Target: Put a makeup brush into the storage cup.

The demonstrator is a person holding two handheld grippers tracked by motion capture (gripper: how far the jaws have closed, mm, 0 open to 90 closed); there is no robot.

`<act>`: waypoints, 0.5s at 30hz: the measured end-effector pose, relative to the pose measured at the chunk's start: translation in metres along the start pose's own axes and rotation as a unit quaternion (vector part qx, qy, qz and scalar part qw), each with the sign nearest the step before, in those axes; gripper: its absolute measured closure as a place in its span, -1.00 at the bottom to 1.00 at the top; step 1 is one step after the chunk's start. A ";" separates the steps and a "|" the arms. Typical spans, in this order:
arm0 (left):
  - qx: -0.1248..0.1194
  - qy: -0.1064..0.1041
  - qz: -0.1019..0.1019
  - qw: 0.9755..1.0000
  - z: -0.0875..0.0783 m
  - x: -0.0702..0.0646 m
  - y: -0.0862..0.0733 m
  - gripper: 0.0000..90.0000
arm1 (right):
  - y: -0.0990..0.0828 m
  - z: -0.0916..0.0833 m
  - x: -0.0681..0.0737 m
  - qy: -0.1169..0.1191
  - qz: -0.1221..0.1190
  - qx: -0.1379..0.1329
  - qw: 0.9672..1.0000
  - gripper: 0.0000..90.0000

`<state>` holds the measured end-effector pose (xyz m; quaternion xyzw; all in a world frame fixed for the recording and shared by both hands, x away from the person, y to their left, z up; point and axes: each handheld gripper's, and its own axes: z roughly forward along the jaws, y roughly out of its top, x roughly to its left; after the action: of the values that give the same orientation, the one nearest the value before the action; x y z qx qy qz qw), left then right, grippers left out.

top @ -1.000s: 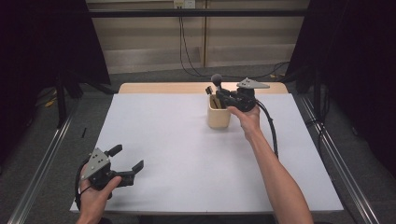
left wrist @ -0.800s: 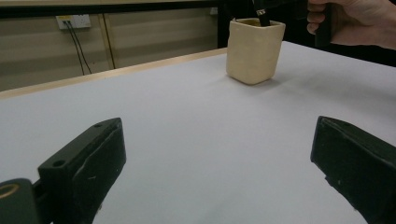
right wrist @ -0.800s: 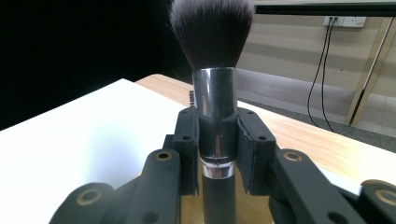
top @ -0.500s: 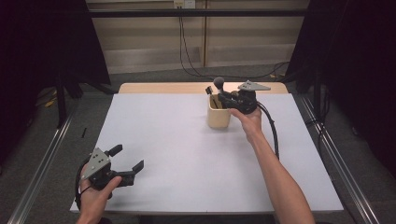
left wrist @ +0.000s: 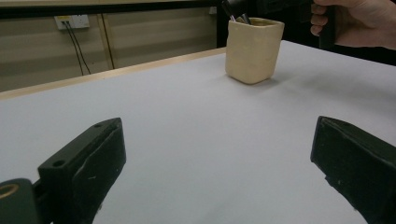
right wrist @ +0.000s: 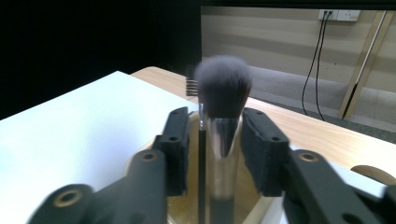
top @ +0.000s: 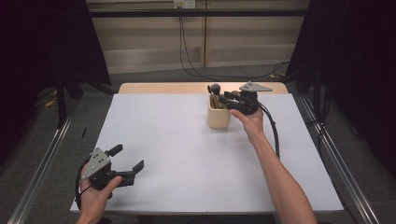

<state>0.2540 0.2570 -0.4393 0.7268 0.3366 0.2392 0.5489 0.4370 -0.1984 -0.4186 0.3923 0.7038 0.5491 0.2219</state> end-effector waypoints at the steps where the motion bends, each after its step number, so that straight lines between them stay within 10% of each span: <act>1: 0.000 0.000 0.000 1.000 0.000 0.000 0.000 -0.93 | 0.000 -0.001 0.001 -0.003 -0.001 -0.001 1.000 0.22; 15: -0.003 0.001 -0.006 1.000 0.003 0.000 0.001 -0.93 | 0.008 -0.012 0.009 0.002 -0.005 0.000 1.000 -0.59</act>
<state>0.2559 0.2547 -0.4391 0.7232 0.3408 0.2375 0.5518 0.4256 -0.1978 -0.4064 0.3873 0.7061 0.5491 0.2236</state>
